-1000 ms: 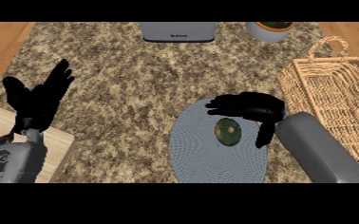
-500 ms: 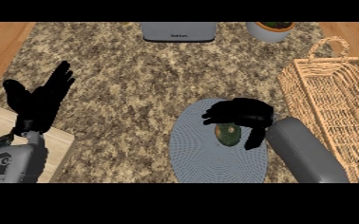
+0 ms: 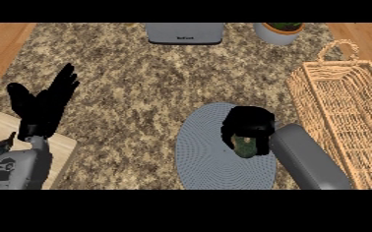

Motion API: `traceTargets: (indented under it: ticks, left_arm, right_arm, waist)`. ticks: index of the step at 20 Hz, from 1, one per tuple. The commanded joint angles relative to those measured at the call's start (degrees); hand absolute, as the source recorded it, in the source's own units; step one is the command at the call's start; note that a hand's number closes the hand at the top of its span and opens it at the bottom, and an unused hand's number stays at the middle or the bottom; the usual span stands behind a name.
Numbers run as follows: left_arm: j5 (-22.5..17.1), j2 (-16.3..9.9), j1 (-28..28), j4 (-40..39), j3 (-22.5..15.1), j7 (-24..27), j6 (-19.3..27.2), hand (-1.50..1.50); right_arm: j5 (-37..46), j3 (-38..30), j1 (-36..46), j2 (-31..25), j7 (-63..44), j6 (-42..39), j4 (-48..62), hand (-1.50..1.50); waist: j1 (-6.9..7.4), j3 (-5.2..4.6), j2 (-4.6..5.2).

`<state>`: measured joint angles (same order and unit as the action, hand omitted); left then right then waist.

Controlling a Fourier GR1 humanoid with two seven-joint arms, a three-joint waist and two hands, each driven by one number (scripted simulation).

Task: Pick the squash from the placemat and place it in the basket

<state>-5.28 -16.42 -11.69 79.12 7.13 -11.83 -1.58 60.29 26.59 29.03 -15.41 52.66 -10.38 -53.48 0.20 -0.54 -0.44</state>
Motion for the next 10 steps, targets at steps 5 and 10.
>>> traceTargets:
  ticks: [5,10]
  left_arm:
    - [-0.33,0.18,0.04,1.53,0.57,-1.68,-0.51,0.00]
    - [-0.26,-0.76,2.04,2.14,2.20,-1.46,0.48,0.00]
  right_arm:
    - [-0.23,-7.95,0.65,5.53,-13.37,-0.76,4.59,1.50]
    - [-7.47,-24.75,-2.16,5.65,-34.41,4.04,6.49,1.50]
  waist:
    - [0.16,0.53,0.77]
    - [-5.81,0.36,0.29]
